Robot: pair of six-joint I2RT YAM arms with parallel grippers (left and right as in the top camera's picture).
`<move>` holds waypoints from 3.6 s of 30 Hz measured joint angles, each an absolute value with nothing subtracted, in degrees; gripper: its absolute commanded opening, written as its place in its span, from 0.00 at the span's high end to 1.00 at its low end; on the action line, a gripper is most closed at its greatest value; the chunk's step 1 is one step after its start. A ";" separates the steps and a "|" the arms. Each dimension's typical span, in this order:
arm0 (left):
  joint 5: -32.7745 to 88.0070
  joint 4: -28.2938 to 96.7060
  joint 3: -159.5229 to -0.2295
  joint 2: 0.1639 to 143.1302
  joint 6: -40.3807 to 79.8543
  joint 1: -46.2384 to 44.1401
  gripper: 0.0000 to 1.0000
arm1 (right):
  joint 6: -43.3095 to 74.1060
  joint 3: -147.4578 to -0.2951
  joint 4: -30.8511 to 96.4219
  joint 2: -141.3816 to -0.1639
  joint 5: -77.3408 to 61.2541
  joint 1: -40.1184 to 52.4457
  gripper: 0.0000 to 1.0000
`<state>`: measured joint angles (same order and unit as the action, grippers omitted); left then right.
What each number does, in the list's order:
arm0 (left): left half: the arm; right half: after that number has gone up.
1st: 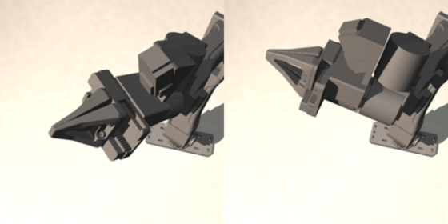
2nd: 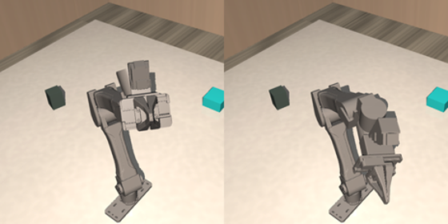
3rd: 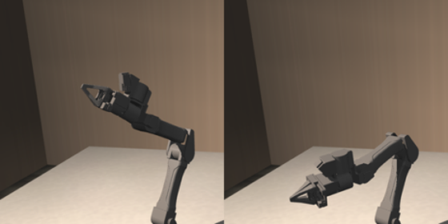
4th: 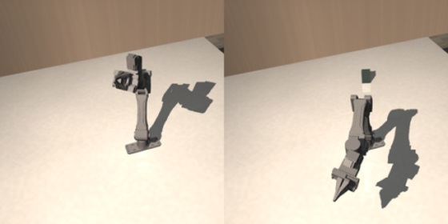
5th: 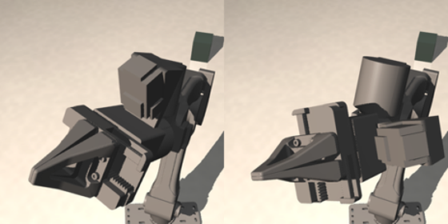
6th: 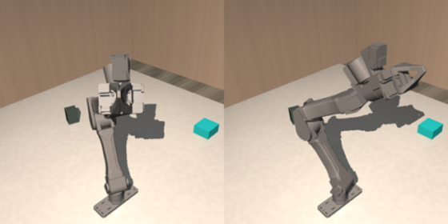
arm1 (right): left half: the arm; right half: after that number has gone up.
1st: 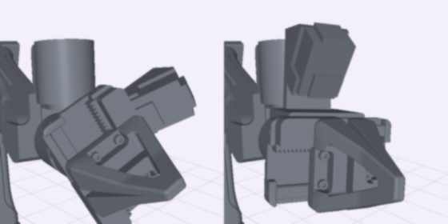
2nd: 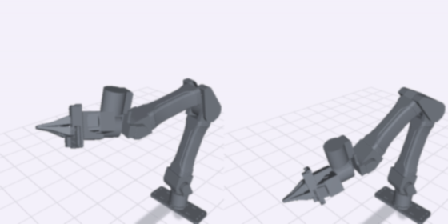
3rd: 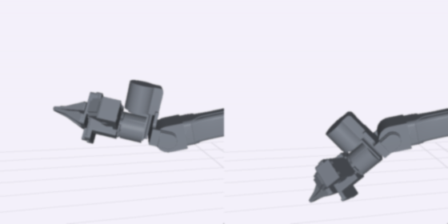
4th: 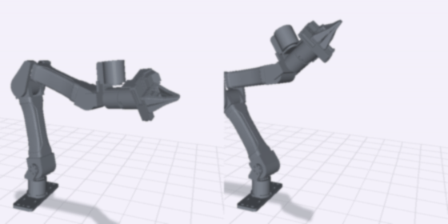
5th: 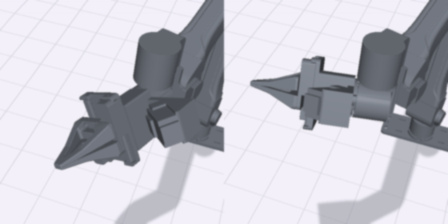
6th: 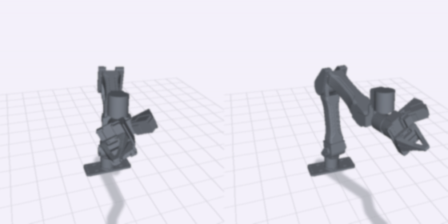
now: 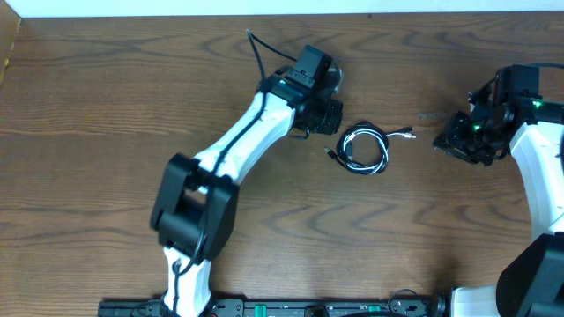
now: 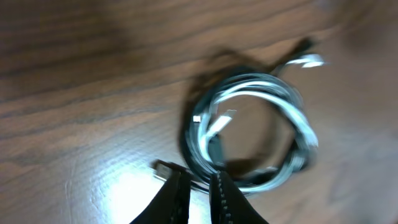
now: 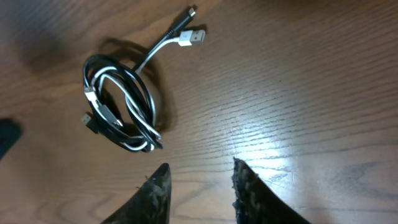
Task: Untangle cables
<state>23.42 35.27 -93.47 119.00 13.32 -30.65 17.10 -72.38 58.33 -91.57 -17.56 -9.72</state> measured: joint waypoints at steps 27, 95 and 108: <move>25.45 22.94 -93.69 129.34 13.04 -31.73 0.46 | 13.98 -72.36 58.89 -91.57 -17.52 -9.41 0.58; 20.45 44.18 -96.95 107.83 19.66 -29.56 0.93 | 5.08 -72.36 40.66 -91.57 -48.97 10.00 0.90; 43.22 44.10 -96.95 107.90 21.23 -21.12 0.93 | 17.17 -72.36 36.60 -91.61 -36.58 14.39 0.72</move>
